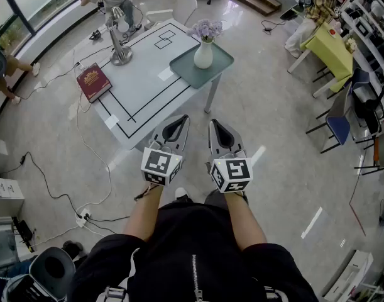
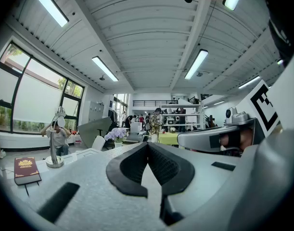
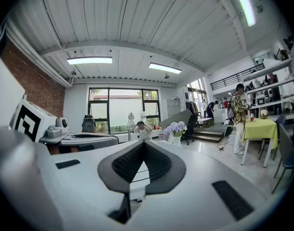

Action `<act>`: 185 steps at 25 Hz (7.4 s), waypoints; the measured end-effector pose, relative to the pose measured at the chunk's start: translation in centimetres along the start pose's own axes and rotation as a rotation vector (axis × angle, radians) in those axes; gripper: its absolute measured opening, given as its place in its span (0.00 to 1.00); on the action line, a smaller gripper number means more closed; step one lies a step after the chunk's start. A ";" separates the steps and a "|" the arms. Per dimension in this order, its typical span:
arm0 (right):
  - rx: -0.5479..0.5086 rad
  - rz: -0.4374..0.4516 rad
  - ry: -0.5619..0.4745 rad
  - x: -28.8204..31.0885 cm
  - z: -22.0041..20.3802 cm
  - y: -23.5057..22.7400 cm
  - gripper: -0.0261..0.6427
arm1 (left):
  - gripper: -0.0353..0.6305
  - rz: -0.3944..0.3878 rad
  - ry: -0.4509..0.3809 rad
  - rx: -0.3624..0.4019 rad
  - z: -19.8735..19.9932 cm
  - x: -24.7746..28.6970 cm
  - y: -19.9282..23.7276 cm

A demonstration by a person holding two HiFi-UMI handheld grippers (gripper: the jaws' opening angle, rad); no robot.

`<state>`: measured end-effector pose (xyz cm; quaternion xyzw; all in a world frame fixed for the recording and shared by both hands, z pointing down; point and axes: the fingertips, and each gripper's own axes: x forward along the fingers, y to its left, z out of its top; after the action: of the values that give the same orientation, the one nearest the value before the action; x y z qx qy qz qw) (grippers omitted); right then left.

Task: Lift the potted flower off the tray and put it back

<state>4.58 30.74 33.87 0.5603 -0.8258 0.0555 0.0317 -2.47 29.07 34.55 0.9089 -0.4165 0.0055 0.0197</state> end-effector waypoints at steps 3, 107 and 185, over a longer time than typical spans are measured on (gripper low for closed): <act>0.001 0.006 0.002 0.7 0.1 0.4 0.05 | 0.06 0.002 0.007 -0.004 -0.1 0.2 0.7; -0.084 -0.069 0.096 49.1 -8.7 -23.6 0.41 | 0.06 0.106 0.245 -0.170 -11.6 29.8 26.8; -0.060 0.005 0.075 37.7 2.9 -18.0 0.41 | 0.06 0.049 0.058 0.014 0.7 30.2 24.7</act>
<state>7.40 -11.03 36.36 0.5544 -0.8268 0.0517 0.0794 -1.42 -9.90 35.39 0.8979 -0.4380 0.0351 0.0255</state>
